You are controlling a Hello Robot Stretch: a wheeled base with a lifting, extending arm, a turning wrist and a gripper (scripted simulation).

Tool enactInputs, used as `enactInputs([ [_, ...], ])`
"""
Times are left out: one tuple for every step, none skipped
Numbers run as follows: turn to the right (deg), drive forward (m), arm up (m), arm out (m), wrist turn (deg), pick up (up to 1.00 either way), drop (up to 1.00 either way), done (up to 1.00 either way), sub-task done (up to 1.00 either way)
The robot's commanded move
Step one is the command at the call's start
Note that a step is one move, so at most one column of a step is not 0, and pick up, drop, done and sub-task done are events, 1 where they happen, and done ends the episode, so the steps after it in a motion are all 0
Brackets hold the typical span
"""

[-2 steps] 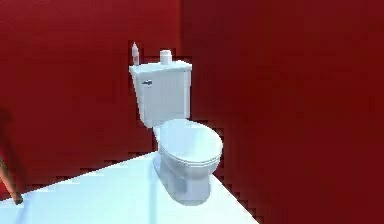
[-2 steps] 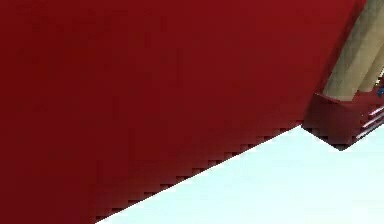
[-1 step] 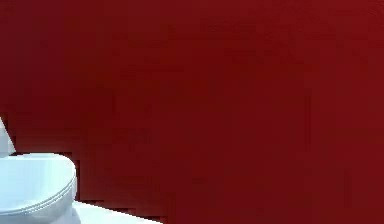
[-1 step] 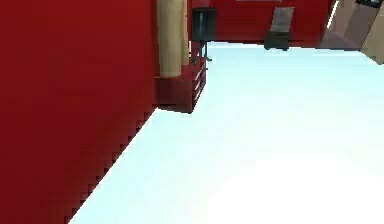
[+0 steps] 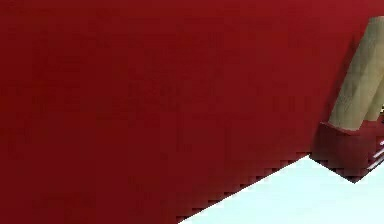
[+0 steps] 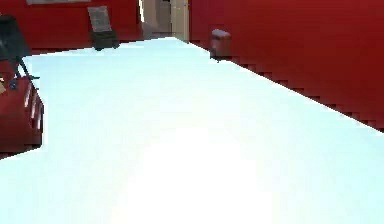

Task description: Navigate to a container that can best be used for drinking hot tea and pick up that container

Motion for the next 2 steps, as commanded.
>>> enactInputs([
  [45.0,0.00,0.00,0.00,0.0,0.00,0.00,0.00,0.00],
  [36.0,0.00,0.00,0.00,0.0,0.00,0.00,0.00,0.00],
])
